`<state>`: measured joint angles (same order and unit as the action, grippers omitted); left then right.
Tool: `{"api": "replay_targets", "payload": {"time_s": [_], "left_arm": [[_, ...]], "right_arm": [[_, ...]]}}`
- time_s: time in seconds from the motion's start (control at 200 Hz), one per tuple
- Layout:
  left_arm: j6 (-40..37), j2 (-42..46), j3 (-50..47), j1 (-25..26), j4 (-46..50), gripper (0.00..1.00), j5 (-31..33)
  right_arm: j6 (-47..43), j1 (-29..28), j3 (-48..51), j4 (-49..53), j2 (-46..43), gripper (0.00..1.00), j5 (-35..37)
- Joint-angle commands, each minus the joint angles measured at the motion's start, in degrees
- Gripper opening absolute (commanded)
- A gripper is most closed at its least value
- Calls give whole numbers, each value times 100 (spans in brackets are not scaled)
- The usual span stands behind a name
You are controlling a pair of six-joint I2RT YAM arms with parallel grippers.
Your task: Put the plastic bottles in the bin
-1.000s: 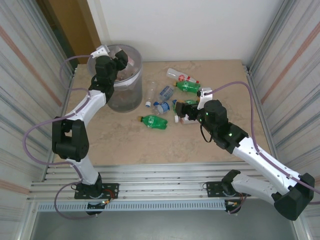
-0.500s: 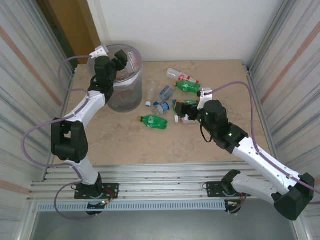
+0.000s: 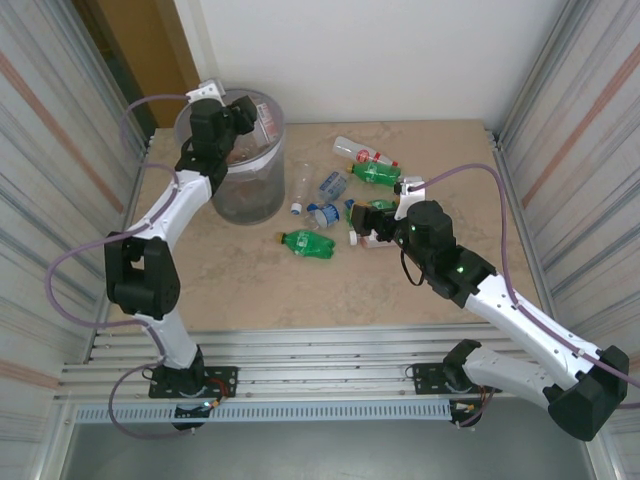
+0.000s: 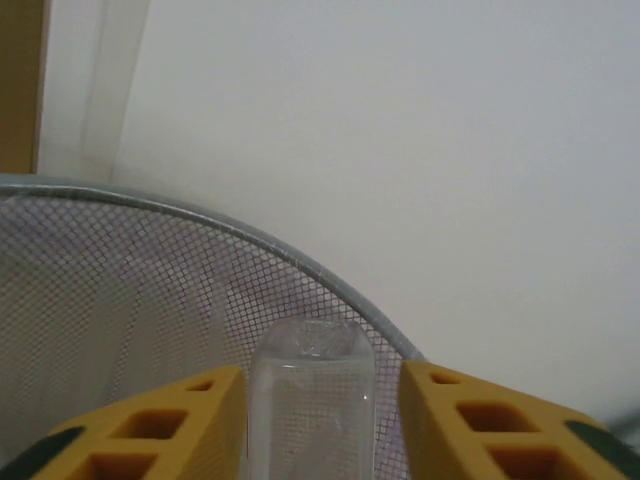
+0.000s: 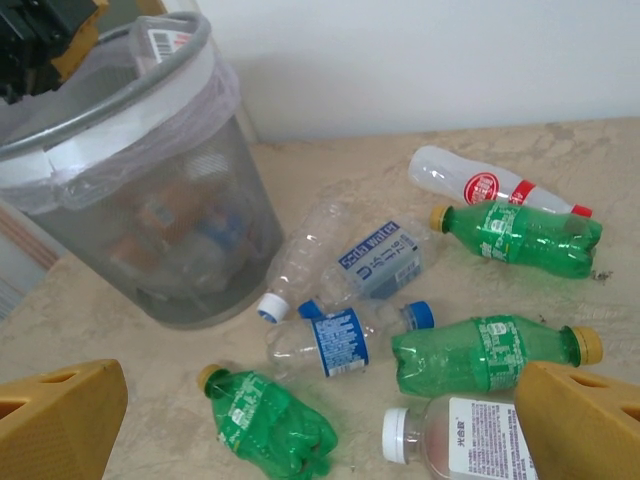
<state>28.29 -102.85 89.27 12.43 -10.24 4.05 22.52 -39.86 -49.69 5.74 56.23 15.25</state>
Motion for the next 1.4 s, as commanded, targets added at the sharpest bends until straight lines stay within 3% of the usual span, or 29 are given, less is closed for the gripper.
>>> {"api": "replay_targets", "payload": {"time_s": [0.0,0.18,0.451,0.616,0.927,1.157,1.398], "left_arm": [[-92,-238,276,-38,391,38,-220],[-28,-445,442,-47,698,33,-244],[382,-434,330,-185,975,33,-30],[406,-398,341,-244,1072,42,-22],[289,-58,263,-224,629,55,-858],[-33,610,-78,-41,516,70,-680],[-232,1464,-828,152,339,87,-660]], "right_arm": [[162,-18,58,-2,-5,98,117],[190,-2,56,-2,11,98,84],[226,-2,64,4,11,98,40],[252,0,65,8,11,98,27],[294,20,-31,93,166,98,219],[590,144,-73,287,188,98,617],[1443,649,-309,986,524,98,760]]}}
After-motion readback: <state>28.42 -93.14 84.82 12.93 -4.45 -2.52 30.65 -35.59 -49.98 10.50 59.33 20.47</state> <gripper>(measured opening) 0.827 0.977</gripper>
